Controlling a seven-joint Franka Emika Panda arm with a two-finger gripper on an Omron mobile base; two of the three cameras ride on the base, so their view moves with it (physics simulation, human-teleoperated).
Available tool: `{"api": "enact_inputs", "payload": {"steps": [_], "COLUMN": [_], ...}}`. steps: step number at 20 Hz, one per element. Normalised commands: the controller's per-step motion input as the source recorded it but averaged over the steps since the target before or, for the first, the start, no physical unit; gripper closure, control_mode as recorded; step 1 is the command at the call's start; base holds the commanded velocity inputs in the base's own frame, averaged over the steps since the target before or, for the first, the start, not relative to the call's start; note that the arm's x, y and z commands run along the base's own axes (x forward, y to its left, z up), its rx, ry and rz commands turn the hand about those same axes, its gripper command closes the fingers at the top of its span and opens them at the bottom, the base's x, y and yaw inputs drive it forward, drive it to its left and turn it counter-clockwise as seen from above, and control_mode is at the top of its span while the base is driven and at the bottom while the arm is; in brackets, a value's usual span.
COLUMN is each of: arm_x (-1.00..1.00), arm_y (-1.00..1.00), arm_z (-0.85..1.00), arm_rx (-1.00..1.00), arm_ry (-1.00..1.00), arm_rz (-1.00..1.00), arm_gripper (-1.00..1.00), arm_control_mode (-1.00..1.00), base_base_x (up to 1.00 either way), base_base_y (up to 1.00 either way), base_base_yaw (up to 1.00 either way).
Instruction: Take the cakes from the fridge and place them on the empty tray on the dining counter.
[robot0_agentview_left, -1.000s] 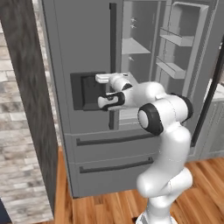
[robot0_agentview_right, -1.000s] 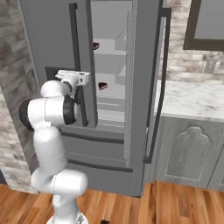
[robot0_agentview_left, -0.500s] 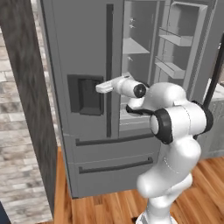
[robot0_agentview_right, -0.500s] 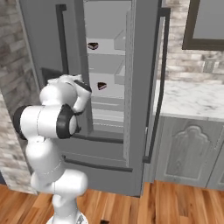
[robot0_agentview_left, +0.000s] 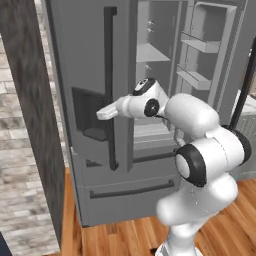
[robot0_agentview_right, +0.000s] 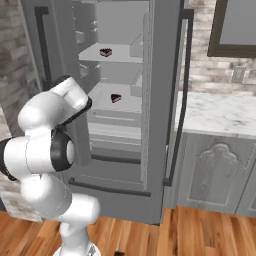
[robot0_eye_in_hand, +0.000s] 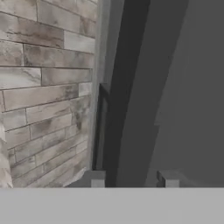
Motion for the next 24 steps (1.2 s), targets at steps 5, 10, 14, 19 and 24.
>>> {"api": "enact_inputs", "payload": {"steps": [5, 10, 14, 19, 24], "arm_x": [-0.98, -1.0, -1.0, -0.43, 0.28], "arm_y": [0.89, -0.83, -1.0, -1.0, -0.57], "arm_z": [0.08, 0.83, 0.94, 0.48, 0.0], "arm_rx": [-0.08, 0.11, 0.28, 0.41, 0.53], "arm_ry": [-0.03, -0.32, -0.3, 0.0, 0.35], "arm_rz": [0.0, 0.0, 0.01, 0.06, 0.37], "arm_gripper": [1.0, 1.0, 1.0, 1.0, 1.0], "arm_control_mode": [-1.0, -1.0, -1.0, -1.0, -1.0], "base_base_x": [0.0, 0.0, 0.0, 0.0, 0.0], "base_base_y": [0.0, 0.0, 0.0, 0.0, 0.0], "base_base_yaw": [0.0, 0.0, 0.0, 0.0, 0.0]}}
